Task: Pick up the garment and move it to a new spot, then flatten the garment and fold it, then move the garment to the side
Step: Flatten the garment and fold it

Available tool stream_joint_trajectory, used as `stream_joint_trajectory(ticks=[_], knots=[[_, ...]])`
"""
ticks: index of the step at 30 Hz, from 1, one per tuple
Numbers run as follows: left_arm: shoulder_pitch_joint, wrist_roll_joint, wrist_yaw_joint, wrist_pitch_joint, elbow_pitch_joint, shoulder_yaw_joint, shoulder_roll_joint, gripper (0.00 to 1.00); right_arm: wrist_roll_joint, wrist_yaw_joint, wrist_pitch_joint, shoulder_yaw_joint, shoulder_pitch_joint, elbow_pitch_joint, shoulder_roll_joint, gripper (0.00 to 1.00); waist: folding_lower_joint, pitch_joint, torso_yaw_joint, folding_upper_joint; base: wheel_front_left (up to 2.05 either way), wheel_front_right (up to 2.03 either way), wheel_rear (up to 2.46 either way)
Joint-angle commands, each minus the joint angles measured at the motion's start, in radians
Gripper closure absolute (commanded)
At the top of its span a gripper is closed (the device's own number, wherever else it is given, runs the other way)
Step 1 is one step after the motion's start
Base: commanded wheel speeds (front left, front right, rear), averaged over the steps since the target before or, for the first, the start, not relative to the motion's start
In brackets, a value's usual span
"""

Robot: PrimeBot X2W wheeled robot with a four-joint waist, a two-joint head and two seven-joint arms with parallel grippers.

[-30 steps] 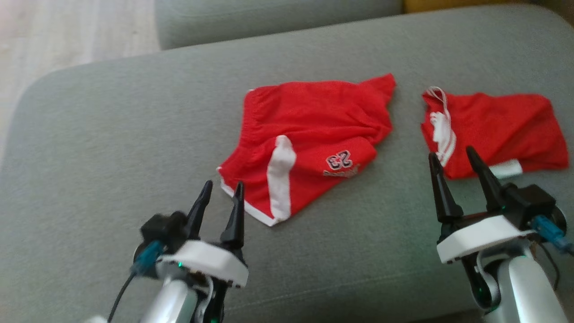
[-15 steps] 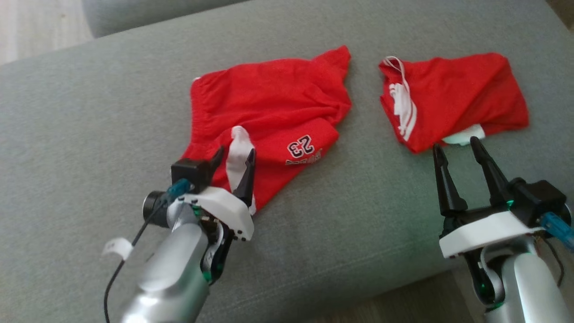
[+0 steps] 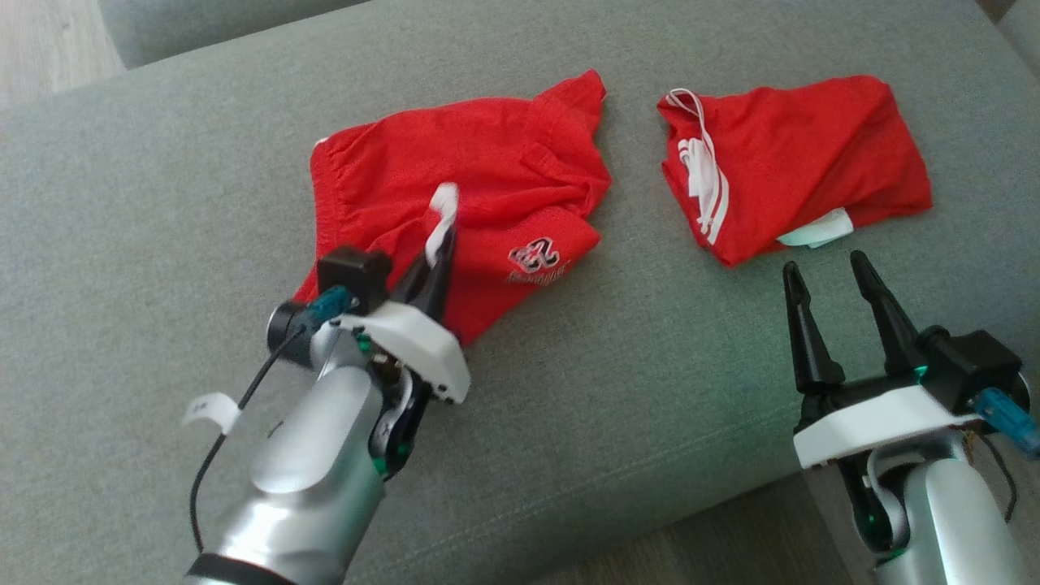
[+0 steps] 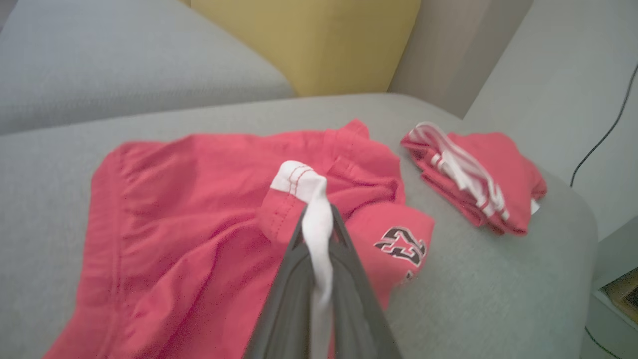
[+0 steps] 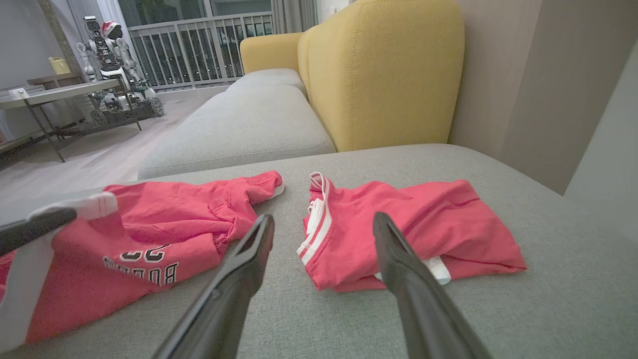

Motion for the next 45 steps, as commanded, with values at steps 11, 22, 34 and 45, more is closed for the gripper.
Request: stream_joint_trajectory(ticks=[11, 22, 34, 45], knots=[[-0.031, 0.008, 0.045, -0.006, -0.259, -0.151, 0.008, 1.00, -0.007, 0.000, -0.019, -0.038, -0.066, -0.015, 0.000, 0.00, 0.0000, -0.021, -0.043, 0.0000, 0.00, 0.00, 0.00], [-0.046, -0.056, 0.091, 0.061, -0.115, -0.508, 0.008, 0.00, 0.004, 0.000, -0.026, -0.065, -0.081, 0.012, 0.000, 0.00, 0.0000, -0.017, -0.081, 0.0000, 0.00, 0.00, 0.00], [-0.078, -0.171, 0.156, -0.004, -0.144, -0.497, 0.008, 0.00, 0.008, 0.000, -0.022, -0.045, -0.049, 0.022, 0.000, 0.00, 0.0000, -0.072, 0.025, 0.0000, 0.00, 0.00, 0.00], [0.224, -0.019, 0.248, -0.006, -0.456, 0.009, 0.117, 0.00, 0.001, 0.000, -0.023, 0.025, 0.050, -0.026, 0.000, 0.00, 0.0000, -0.127, 0.171, 0.0000, 0.00, 0.00, 0.00]])
